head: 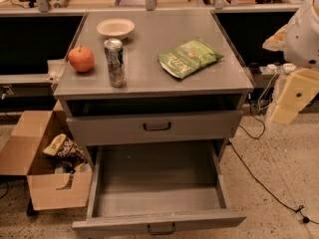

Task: Place green jalapeno chip bag into middle drawer

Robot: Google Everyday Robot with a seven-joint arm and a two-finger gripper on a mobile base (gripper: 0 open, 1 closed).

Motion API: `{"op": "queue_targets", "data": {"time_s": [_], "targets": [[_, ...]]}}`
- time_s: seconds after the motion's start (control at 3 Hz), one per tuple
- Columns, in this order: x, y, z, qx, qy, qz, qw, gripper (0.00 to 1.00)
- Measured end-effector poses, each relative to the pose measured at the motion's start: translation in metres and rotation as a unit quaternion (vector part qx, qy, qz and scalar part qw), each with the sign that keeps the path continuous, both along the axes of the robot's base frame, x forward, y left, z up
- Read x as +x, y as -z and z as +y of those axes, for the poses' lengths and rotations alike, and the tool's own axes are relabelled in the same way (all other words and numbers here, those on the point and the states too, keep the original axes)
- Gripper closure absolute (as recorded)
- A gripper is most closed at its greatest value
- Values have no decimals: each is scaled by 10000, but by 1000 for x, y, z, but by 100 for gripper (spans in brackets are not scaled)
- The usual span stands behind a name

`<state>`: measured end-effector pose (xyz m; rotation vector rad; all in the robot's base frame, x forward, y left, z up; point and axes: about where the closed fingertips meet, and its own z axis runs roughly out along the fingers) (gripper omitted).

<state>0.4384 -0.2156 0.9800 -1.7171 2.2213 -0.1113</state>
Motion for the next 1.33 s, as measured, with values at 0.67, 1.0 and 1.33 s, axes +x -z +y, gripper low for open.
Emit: {"op": "queue_targets", "data": {"time_s": [0.67, 1.0, 1.33], "targets": [[23, 2, -1, 326, 2, -108, 9994, 0], [70, 11, 7, 893, -105, -153, 9958, 0], [140, 45, 20, 1649, -93, -186, 9861, 0]]}}
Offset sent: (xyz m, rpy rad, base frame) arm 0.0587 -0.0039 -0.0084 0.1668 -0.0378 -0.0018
